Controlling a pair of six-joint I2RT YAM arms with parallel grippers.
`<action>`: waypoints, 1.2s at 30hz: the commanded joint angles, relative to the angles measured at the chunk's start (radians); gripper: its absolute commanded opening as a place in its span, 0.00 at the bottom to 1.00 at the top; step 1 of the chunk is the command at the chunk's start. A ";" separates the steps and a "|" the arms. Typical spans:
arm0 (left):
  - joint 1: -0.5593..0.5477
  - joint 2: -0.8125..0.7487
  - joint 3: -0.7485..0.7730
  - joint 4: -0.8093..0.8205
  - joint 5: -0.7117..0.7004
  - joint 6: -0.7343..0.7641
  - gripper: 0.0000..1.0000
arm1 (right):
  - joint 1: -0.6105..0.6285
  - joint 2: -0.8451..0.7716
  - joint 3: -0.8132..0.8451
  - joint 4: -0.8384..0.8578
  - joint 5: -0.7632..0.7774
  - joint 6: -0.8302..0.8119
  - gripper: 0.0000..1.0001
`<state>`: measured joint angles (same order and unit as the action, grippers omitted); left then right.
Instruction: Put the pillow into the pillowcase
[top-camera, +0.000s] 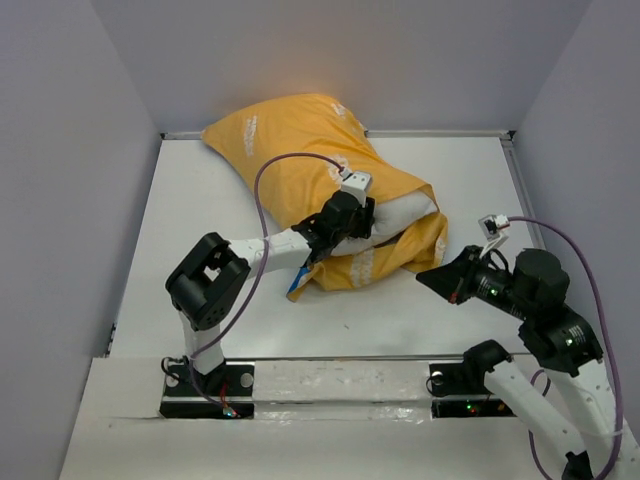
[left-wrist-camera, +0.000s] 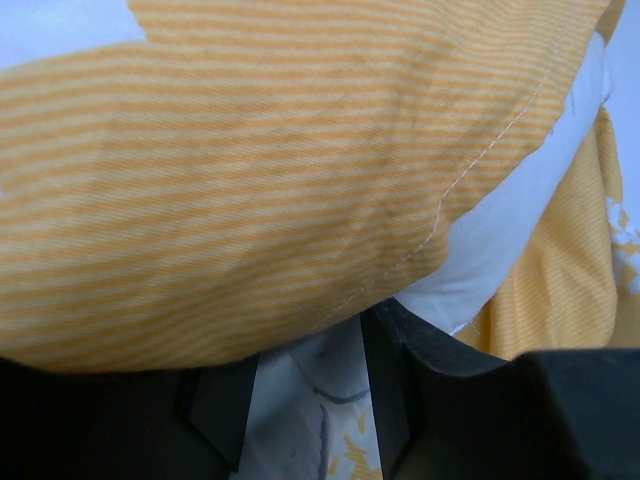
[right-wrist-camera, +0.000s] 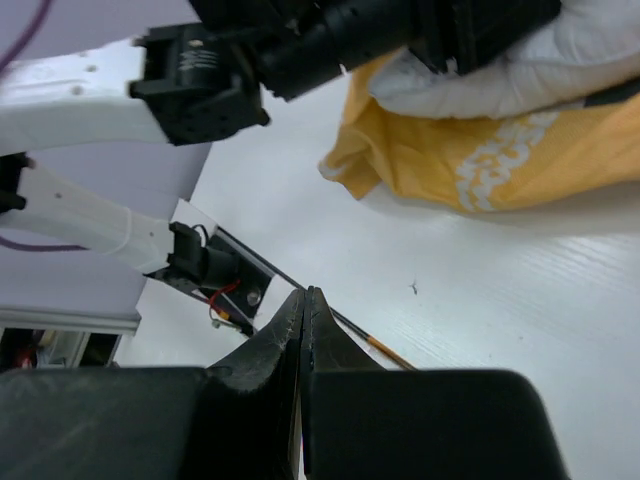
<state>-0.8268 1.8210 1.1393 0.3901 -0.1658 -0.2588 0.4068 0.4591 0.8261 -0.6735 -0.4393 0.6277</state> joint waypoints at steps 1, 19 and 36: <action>0.086 0.043 -0.019 0.029 -0.075 0.033 0.55 | 0.004 0.000 0.103 -0.029 -0.015 -0.060 0.00; 0.028 -0.134 -0.184 0.128 0.017 -0.048 0.54 | 0.004 0.607 -0.130 0.482 0.574 -0.039 0.48; 0.017 -0.127 -0.190 0.139 0.026 -0.048 0.54 | 0.004 0.810 -0.180 0.732 0.650 0.007 0.00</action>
<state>-0.8295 1.6928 0.9573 0.4984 -0.0605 -0.3233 0.4072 1.3350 0.6704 -0.0360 0.1806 0.6270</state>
